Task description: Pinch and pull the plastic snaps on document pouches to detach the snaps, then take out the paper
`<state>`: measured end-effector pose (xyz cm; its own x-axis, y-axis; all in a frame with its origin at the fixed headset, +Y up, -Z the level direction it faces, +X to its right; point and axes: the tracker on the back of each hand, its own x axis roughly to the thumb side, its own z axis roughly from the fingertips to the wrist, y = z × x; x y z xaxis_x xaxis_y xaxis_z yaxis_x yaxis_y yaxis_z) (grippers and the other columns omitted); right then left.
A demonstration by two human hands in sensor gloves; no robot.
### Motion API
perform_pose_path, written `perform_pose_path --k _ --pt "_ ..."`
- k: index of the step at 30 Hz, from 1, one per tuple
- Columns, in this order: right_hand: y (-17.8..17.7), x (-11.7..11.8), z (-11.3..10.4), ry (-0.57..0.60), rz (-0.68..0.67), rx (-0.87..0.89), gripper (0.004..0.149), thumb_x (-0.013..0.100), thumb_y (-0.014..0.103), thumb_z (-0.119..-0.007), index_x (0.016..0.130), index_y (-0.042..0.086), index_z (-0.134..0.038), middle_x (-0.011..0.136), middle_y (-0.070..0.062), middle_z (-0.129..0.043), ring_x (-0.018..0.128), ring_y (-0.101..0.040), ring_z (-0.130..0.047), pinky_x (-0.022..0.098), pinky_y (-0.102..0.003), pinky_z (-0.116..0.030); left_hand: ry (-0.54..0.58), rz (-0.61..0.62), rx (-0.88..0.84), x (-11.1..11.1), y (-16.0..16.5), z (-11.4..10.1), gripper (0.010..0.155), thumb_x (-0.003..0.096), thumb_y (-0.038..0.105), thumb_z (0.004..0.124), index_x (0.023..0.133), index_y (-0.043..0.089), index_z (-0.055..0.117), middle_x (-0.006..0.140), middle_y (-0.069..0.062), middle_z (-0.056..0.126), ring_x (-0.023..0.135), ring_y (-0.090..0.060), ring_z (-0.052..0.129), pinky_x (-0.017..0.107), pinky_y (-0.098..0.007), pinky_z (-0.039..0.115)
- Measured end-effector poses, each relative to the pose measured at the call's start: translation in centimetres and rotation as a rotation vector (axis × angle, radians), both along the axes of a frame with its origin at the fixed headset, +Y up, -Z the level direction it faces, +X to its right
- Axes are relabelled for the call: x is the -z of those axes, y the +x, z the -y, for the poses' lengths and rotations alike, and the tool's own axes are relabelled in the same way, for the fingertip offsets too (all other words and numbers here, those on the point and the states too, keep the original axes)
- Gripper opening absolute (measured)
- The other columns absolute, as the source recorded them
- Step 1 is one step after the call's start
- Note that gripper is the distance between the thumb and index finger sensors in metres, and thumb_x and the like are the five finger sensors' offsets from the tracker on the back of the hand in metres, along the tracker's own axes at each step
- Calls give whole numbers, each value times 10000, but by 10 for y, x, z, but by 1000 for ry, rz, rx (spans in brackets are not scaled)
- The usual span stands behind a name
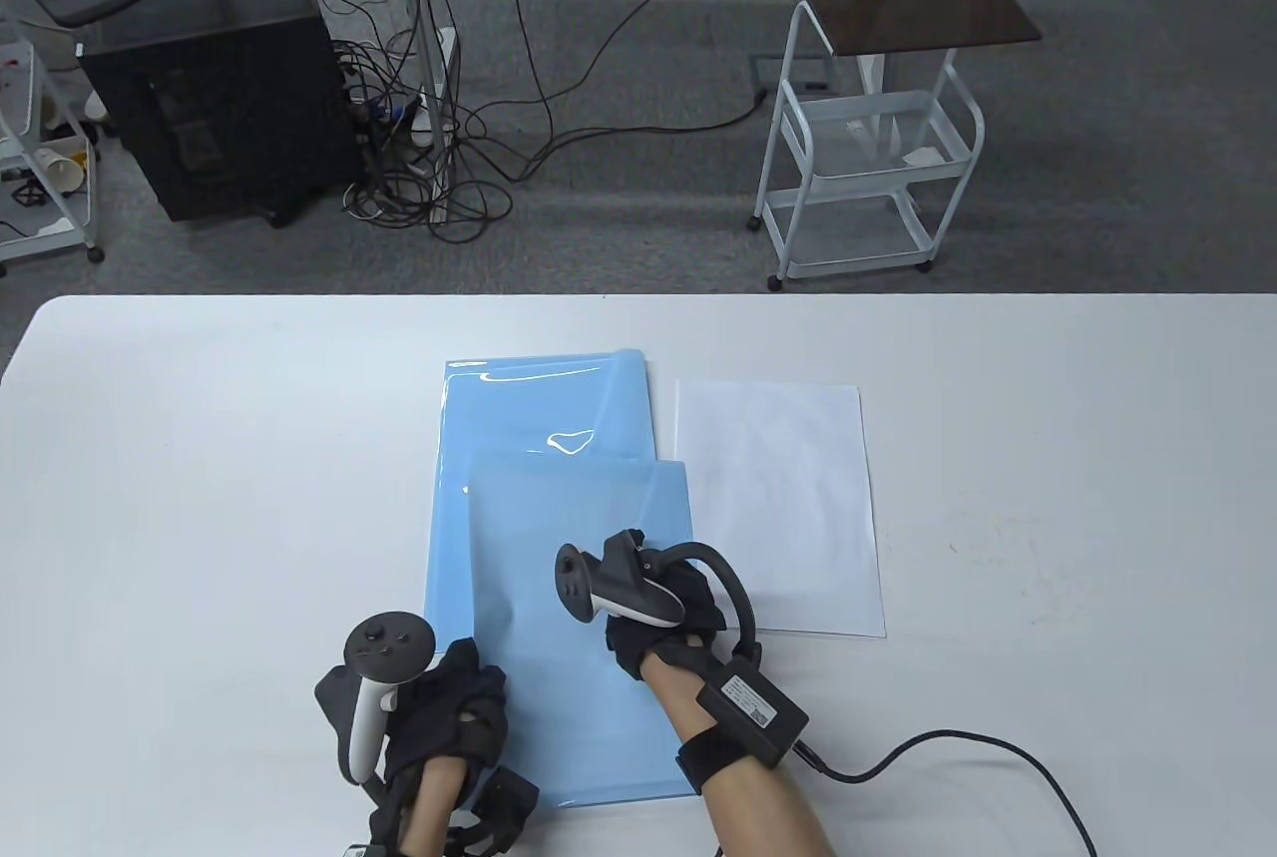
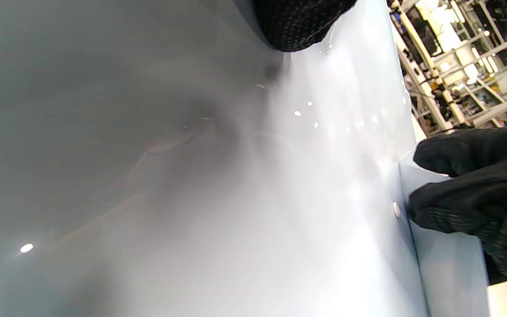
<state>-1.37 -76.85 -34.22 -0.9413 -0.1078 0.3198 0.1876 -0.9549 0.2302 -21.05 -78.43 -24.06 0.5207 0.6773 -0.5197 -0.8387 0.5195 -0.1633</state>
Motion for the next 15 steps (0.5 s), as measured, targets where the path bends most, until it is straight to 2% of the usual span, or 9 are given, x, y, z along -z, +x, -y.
perform_pose_path --k 3,5,8,12,15 --pt "8 -7 -11 36 2 33 691 537 205 -838 1104 27 -485 1057 -308 -742 746 -516 -936 473 -641 -841 -3 -5 -7 0 0 0 491 560 243 700 1021 100 607 871 -46 926 593 -213 1088 420 -358 946" --pt "11 -13 -18 75 -7 21 702 535 192 -840 1113 62 -463 1125 -319 -617 855 -565 -819 515 -688 -778 -3 -7 -11 0 0 0 490 561 243 701 1021 100 608 872 -48 925 593 -216 1088 420 -359 946" --pt "15 -25 -29 184 -78 -78 730 513 168 -873 1114 134 -460 1201 -239 -451 1018 -560 -544 639 -741 -592 -5 -8 -19 0 -1 0 490 562 244 701 1020 98 608 871 -50 926 593 -218 1088 419 -360 945" --pt "20 -40 -34 225 -217 -232 756 464 133 -932 1091 209 -516 1221 -125 -447 1079 -446 -438 734 -666 -486 -6 -10 -23 -1 -1 -1 490 563 244 699 1021 97 605 873 -50 923 596 -219 1085 422 -361 942" --pt "25 -50 -33 251 -331 -298 743 419 108 -966 1054 229 -602 1196 -102 -550 1071 -396 -495 746 -604 -501 -5 -13 -23 -1 -1 -1 491 562 245 700 1021 99 604 874 -46 923 595 -218 1085 422 -360 943"
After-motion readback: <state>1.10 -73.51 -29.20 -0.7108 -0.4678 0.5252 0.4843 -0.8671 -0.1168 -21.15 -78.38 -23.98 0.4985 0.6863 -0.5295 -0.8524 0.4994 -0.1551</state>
